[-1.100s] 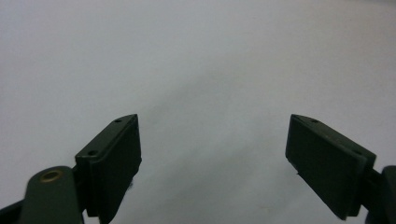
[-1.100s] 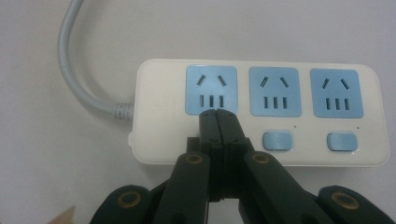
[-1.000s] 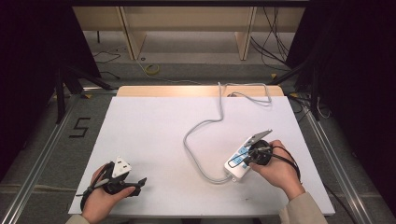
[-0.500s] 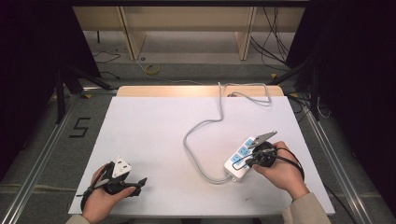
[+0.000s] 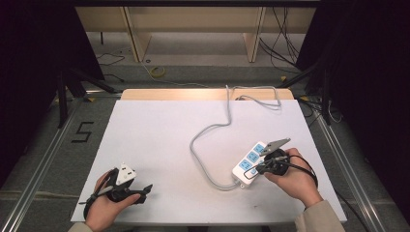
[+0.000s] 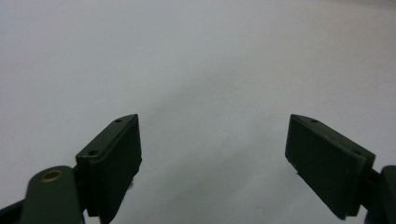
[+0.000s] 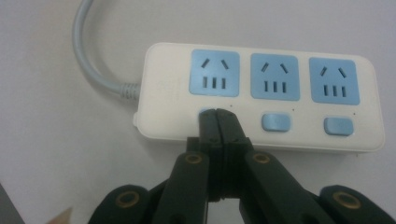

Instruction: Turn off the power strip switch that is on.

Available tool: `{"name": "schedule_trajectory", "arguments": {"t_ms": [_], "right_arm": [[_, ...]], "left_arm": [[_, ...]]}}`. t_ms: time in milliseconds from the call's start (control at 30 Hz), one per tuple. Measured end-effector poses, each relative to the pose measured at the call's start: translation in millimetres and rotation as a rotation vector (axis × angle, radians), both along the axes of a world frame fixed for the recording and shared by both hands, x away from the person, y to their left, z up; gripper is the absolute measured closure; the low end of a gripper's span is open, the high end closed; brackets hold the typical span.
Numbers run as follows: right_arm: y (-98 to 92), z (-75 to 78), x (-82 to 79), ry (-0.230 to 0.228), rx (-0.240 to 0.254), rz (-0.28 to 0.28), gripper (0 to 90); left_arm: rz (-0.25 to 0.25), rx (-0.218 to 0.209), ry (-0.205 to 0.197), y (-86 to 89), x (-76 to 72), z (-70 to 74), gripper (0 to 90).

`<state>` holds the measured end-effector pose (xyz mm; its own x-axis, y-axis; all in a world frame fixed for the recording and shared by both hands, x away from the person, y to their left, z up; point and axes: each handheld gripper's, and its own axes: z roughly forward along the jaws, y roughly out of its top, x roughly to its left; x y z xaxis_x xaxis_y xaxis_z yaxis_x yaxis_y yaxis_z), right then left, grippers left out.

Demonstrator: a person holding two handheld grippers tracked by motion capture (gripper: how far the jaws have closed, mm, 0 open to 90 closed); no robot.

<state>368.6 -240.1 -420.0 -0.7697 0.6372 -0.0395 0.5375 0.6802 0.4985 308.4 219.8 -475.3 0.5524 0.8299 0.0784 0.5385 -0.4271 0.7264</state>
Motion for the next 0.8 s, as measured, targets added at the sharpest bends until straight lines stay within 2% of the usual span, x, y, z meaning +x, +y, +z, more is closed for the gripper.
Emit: {"name": "schedule_trajectory", "arguments": {"t_ms": [133, 300, 533, 800], "right_arm": [[-3.1, 0.0, -3.3, -0.036, 0.011, 0.009, 90.0], [-9.8, -2.4, -6.5, -0.054, 0.041, 0.004, 89.0], [-15.8, -9.6, -10.1, -0.035, 0.051, 0.004, 88.9], [-17.8, -10.4, -14.0, -0.019, 0.068, 0.020, 87.5]], "left_arm": [[-0.006, 0.002, -0.001, -0.1, -0.5, 0.3, 18.3], [-0.009, -0.009, 0.001, -0.8, -0.9, -0.1, 18.4], [-0.009, -0.011, 0.001, -1.2, -1.8, 0.4, 18.4], [-0.013, -0.014, -0.001, -2.4, -2.9, 0.2, 18.5]]}}
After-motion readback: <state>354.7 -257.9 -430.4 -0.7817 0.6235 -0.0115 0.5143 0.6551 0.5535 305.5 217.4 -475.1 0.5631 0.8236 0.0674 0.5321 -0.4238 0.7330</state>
